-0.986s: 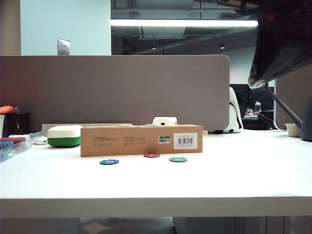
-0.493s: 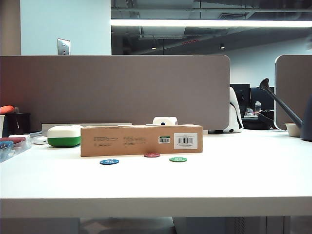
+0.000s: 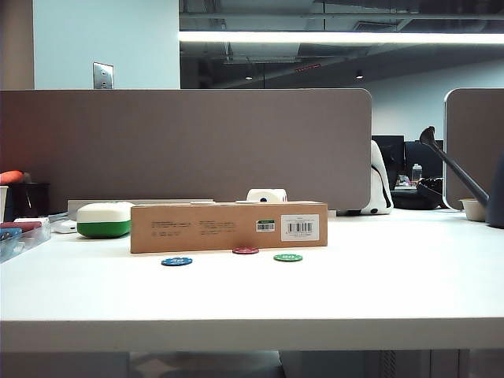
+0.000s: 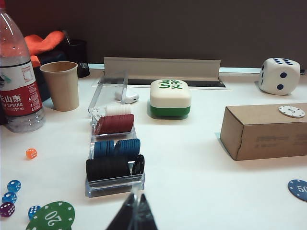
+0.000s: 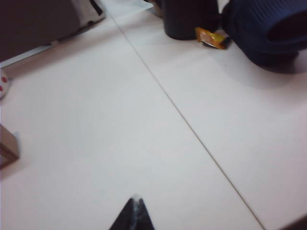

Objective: Push the chip, whose value equals the sum of all the chip values on the rectangular box, forward next to the box.

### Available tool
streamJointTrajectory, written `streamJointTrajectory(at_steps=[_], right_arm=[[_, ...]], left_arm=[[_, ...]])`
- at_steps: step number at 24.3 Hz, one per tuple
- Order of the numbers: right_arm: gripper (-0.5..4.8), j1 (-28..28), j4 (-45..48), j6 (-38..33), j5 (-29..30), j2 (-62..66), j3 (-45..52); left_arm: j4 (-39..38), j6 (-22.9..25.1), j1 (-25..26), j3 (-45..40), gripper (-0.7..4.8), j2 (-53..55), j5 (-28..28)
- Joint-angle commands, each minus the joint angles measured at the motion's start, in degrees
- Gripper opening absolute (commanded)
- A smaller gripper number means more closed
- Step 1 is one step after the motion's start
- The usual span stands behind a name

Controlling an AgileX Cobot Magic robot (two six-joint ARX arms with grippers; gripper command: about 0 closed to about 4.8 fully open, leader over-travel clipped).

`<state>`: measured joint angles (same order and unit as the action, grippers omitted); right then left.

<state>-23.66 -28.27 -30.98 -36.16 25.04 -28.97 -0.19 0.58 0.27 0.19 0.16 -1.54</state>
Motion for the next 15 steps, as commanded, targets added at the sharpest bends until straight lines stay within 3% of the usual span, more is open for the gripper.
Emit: streamJointTrajectory(at_steps=[1,9,12,15], right_arm=[[-0.05,1.1,2.4,0.1,0.3,-5.0,4.1],[-0.05,1.8,8.2,0.2,0.9,-23.6,16.6],[-0.05,2.4,11.3,2.2,4.4,-25.1,18.9],[-0.05,4.8,16.9,7.0,13.3,-25.1,21.8]], left_arm=[[0.6,0.2,0.1,0.2,-0.05,0.0,0.2],[0.6,0.2,0.1,0.2,-0.05,0.0,0.3],[0.6,0.2,0.1,0.2,-0.05,0.0,0.2],[0.5,0.2,0.1,0.2,-0.05,0.0,0.2]])
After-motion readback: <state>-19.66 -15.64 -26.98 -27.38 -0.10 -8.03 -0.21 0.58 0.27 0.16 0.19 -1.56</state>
